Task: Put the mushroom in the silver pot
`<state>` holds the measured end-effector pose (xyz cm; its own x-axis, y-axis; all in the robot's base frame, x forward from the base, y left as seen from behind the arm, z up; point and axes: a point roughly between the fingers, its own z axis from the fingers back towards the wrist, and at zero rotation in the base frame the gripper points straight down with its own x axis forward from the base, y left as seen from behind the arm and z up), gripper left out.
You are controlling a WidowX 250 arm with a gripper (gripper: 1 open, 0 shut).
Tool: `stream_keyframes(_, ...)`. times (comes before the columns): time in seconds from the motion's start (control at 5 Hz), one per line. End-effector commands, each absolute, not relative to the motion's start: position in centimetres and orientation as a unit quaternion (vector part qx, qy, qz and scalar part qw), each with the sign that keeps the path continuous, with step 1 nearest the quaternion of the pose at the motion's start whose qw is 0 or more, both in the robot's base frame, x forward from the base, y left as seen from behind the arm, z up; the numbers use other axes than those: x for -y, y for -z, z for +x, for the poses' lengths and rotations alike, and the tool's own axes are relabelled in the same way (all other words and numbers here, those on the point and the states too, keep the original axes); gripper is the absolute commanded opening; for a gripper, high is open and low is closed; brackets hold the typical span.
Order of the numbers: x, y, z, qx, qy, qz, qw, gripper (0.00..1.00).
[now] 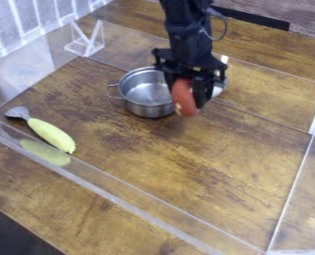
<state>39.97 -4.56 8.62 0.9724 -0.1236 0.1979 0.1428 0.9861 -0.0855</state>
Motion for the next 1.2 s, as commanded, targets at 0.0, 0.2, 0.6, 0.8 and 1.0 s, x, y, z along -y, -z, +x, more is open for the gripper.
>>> stream_keyframes(0.0,2.6,-11.6,41.2,0.126,0.056,-0.044,0.99,0.0)
stream_keyframes(0.2,0.7,-11.9,41.2,0.122,0.043,-0.04,0.991,0.0)
stream_keyframes(0.6,-2.0,-12.3,41.1,0.112,0.006,-0.037,0.993,1.0)
stream_keyframes(0.8,-2.9,-12.2,41.0,0.107,-0.023,-0.032,0.994,0.0)
stream_keyframes(1.0,-2.4,-12.6,41.2,0.107,-0.033,-0.029,0.993,1.0)
